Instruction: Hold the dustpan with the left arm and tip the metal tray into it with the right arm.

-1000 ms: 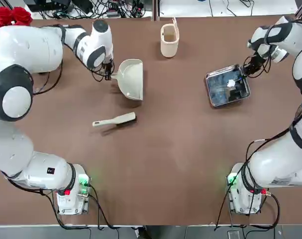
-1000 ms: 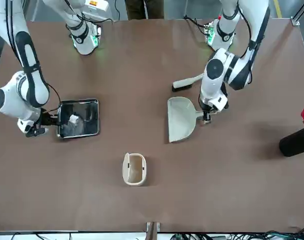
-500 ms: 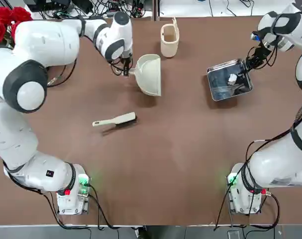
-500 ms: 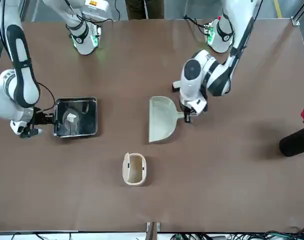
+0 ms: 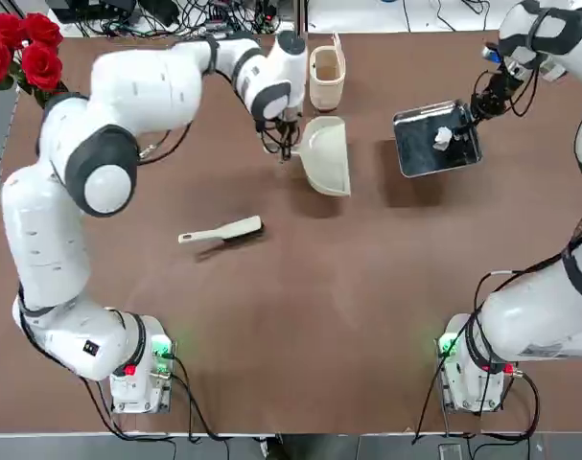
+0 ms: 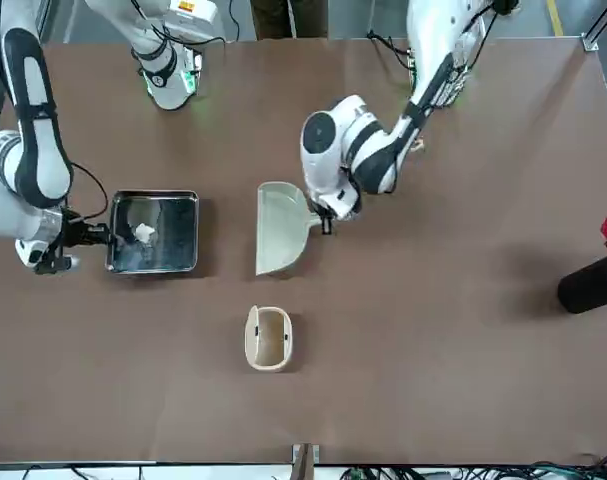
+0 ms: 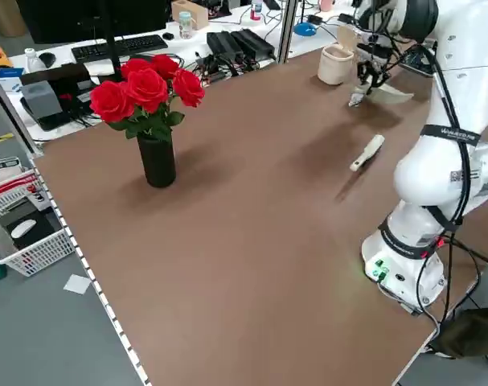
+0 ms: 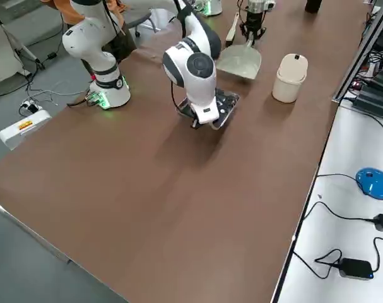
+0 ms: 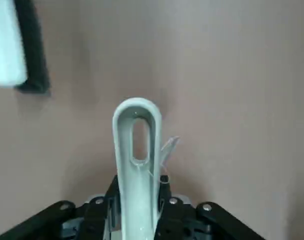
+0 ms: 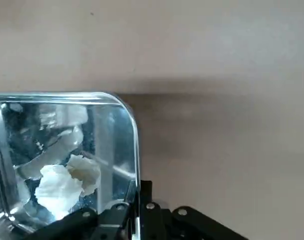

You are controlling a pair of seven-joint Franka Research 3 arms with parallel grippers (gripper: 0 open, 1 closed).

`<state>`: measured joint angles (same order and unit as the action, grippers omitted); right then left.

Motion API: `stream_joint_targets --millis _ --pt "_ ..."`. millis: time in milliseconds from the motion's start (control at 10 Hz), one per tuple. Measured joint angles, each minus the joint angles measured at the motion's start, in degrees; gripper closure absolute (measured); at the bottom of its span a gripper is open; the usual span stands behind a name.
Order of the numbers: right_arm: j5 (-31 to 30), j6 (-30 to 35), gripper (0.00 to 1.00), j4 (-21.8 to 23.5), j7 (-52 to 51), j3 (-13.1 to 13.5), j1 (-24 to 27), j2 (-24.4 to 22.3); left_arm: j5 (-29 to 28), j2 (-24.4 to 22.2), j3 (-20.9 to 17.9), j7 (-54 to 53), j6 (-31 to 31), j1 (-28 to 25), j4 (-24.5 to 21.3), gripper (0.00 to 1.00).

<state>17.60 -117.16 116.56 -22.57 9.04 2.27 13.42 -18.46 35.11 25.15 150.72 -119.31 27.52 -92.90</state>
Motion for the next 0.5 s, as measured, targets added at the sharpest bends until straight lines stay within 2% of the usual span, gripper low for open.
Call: stream_joint_targets --millis 300,500 --pt "-7.92 2.59 0.95 -0.58 13.62 -6.65 -0.23 -4.29 0.00 4.31 -0.08 1.16 0.00 2.19 4.75 0.67" --pt "-12.31 5.17 0.95 -0.87 21.73 -11.14 -0.31 -6.59 0.00 5.52 -0.11 1.17 0.06 3.21 6.50 0.67"
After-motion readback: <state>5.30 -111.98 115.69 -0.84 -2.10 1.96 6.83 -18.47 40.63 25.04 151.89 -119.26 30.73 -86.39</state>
